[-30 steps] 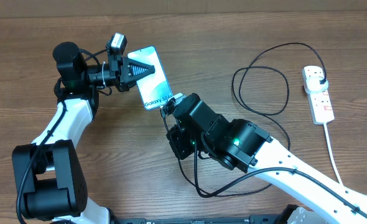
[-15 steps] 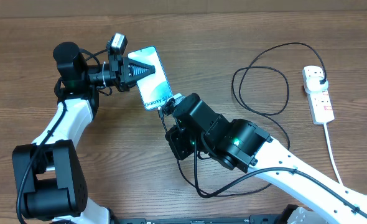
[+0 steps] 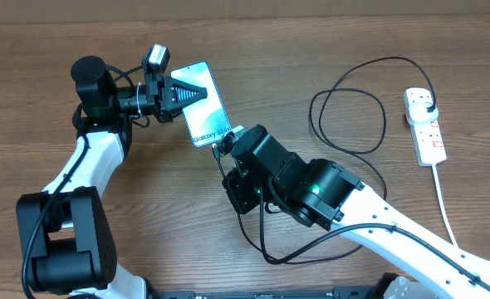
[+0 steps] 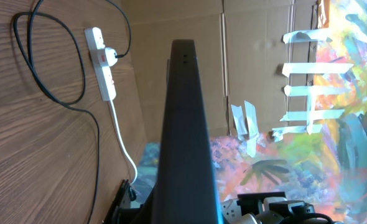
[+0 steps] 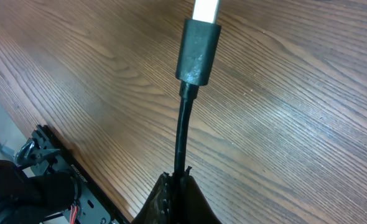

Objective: Plug charger to phone and switch on socket
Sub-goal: 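Align the USB-C plug under the phone's bottom port with the right gripper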

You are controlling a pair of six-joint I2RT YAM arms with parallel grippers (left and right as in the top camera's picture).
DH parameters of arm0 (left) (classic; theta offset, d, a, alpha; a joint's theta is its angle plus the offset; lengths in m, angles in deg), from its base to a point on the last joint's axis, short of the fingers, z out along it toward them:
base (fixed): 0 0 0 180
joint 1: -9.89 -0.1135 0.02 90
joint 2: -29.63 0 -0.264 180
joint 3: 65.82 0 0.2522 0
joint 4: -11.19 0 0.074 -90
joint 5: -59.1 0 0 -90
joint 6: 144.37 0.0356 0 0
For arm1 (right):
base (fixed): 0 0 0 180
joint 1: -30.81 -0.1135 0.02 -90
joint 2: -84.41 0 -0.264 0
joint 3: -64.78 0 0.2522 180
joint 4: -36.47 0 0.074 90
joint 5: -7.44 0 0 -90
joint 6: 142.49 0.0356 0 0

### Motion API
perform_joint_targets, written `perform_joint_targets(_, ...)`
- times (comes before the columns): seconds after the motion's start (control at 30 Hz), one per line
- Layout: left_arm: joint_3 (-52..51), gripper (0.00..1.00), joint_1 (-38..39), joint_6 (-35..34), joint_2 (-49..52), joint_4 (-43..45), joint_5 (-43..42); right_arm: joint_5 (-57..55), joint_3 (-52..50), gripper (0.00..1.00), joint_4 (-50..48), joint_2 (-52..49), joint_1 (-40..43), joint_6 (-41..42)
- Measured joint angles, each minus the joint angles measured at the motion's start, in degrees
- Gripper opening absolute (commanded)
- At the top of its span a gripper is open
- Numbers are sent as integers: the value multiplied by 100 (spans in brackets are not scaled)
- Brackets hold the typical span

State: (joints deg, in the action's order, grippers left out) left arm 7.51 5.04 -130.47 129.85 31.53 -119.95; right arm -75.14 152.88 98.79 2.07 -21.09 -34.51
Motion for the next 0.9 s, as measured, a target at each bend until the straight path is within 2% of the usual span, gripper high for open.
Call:
perform_joint_targets(0.63,2,4,50,144,0,0,-15,-68,0,4,-101,-114,0,-13)
perform_joint_targets(0.9,2,4,111,748,0,0,-17,-85,0,4,105,-120,0,-50)
